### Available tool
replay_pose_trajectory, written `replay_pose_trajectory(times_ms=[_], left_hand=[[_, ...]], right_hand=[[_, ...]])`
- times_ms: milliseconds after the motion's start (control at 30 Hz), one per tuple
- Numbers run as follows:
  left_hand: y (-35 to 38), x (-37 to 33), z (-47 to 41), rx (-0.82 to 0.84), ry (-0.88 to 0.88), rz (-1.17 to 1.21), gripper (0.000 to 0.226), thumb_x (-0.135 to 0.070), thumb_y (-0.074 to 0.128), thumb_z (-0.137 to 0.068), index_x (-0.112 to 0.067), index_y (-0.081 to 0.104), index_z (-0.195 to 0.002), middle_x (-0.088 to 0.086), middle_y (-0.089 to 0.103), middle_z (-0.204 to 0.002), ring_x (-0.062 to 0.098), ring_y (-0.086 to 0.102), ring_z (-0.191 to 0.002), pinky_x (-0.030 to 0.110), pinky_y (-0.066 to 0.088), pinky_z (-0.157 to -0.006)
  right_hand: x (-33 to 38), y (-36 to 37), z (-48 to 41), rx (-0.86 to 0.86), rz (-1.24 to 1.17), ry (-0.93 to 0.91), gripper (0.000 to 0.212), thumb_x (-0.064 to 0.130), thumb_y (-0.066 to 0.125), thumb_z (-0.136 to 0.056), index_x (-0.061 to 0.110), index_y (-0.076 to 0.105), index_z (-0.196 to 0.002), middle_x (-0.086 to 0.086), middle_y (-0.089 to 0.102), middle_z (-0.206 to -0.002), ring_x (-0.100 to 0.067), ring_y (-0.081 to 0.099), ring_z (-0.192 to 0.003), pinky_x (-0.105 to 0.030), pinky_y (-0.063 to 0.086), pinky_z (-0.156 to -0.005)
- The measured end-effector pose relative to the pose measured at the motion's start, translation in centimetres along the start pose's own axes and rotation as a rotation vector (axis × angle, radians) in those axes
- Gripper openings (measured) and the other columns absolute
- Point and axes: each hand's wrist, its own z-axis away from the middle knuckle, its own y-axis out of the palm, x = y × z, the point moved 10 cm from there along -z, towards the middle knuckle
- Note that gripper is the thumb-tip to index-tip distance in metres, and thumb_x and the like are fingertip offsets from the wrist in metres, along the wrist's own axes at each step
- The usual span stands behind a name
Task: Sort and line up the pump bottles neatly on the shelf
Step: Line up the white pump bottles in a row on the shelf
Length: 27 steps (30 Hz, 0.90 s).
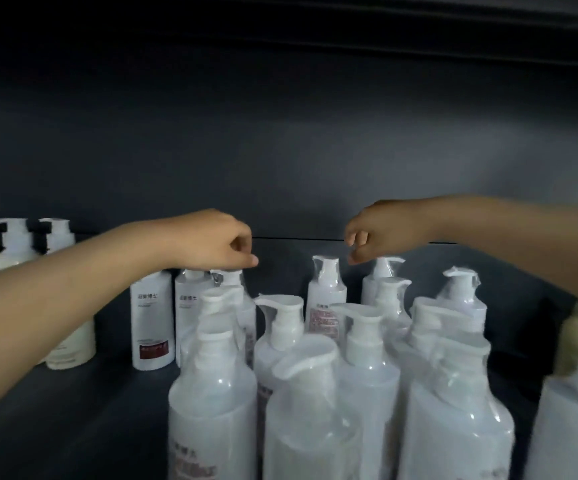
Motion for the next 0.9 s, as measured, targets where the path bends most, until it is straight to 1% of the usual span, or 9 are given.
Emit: replay_pose_trajectory(times_ms=[133, 233, 300, 367, 433, 533, 667, 833, 900], left_hand=[[1.2, 0.7, 0.5, 0.006, -0.057, 0.099, 0.030, -0.047, 0.052, -0.088, -0.024, 0.066, -0.098, -0.012, 0.067, -0.100, 0.003, 0.060, -0.094, 0.024, 0.048, -0.086], [1.6, 1.2, 1.1, -0.020, -0.070, 0.178, 0.029, -0.049, 0.050, -0.087, -0.027, 0.068, -0.094, -0.017, 0.067, -0.093, -0.007, 0.058, -0.085, 0.011, 0.044, -0.078], [1.7, 1.3, 1.5, -0.037, -0.050, 0.201, 0.027, -0.048, 0.049, -0.087, -0.029, 0.067, -0.091, -0.017, 0.068, -0.088, -0.009, 0.058, -0.081, 0.006, 0.042, -0.071], [2.1, 1.3, 1.6, -0.048, -0.023, 0.202, 0.027, -0.048, 0.048, -0.088, -0.029, 0.067, -0.090, -0.013, 0.069, -0.086, -0.004, 0.060, -0.082, 0.010, 0.045, -0.071], [2.6, 1.1, 1.6, -0.071, 0.023, 0.192, 0.028, -0.055, 0.046, -0.085, -0.033, 0.064, -0.085, -0.011, 0.067, -0.082, 0.004, 0.060, -0.079, 0.019, 0.047, -0.075], [3.1, 1.1, 1.5, -0.116, 0.077, 0.172, 0.047, -0.082, 0.029, -0.066, -0.041, 0.052, -0.071, -0.013, 0.057, -0.069, 0.002, 0.055, -0.078, 0.016, 0.043, -0.068], [3.4, 2.0, 1.2, -0.136, 0.105, 0.175, 0.077, -0.093, 0.018, -0.058, -0.027, 0.054, -0.077, -0.007, 0.056, -0.073, 0.009, 0.054, -0.078, 0.021, 0.043, -0.068], [3.7, 1.3, 0.7, -0.036, 0.126, 0.073, 0.044, -0.071, 0.031, -0.070, -0.028, 0.039, -0.066, -0.010, 0.048, -0.070, 0.003, 0.047, -0.066, 0.018, 0.036, -0.064], [3.6, 1.3, 0.4, -0.007, 0.140, 0.056, 0.042, -0.069, 0.033, -0.072, -0.028, 0.039, -0.066, -0.010, 0.049, -0.071, 0.004, 0.048, -0.068, 0.017, 0.037, -0.064]], right_hand=[[-0.6, 1.7, -2.3, 0.012, -0.061, -0.084, 0.048, 0.042, 0.054, -0.089, -0.003, 0.060, -0.107, -0.019, 0.066, -0.109, -0.034, 0.061, -0.095, -0.040, 0.049, -0.087], [-0.3, 2.9, -3.6, 0.020, -0.143, -0.120, 0.051, 0.045, 0.052, -0.089, -0.003, 0.060, -0.104, -0.020, 0.066, -0.106, -0.035, 0.061, -0.089, -0.041, 0.049, -0.086], [0.0, 3.6, -4.3, 0.019, -0.197, -0.139, 0.050, 0.045, 0.052, -0.089, -0.004, 0.060, -0.097, -0.018, 0.068, -0.092, -0.036, 0.061, -0.082, -0.041, 0.051, -0.080], [0.2, 4.4, -4.7, 0.023, -0.261, -0.142, 0.043, 0.044, 0.054, -0.089, 0.001, 0.060, -0.088, -0.010, 0.066, -0.074, -0.027, 0.058, -0.068, -0.042, 0.052, -0.072], [0.1, 5.2, -5.0, 0.033, -0.316, -0.123, 0.039, 0.043, 0.056, -0.088, 0.005, 0.061, -0.091, -0.004, 0.067, -0.070, -0.028, 0.063, -0.068, -0.043, 0.054, -0.070], [-0.3, 5.6, -5.3, 0.002, -0.401, -0.101, 0.037, 0.041, 0.059, -0.086, 0.006, 0.061, -0.098, -0.009, 0.071, -0.080, -0.033, 0.068, -0.082, -0.045, 0.057, -0.072], [-0.7, 6.1, -5.7, -0.024, -0.645, -0.054, 0.031, 0.035, 0.062, -0.087, 0.008, 0.060, -0.101, -0.012, 0.069, -0.099, -0.030, 0.068, -0.094, -0.047, 0.057, -0.082], [-0.3, 6.3, -5.9, -0.009, -0.836, -0.022, 0.014, 0.021, 0.062, -0.089, 0.008, 0.059, -0.094, -0.011, 0.065, -0.095, -0.026, 0.067, -0.094, -0.039, 0.058, -0.082], [0.0, 6.1, -5.9, 0.009, -0.865, -0.029, 0.007, 0.018, 0.062, -0.089, 0.011, 0.058, -0.090, -0.006, 0.064, -0.091, -0.018, 0.065, -0.087, -0.035, 0.058, -0.081]])
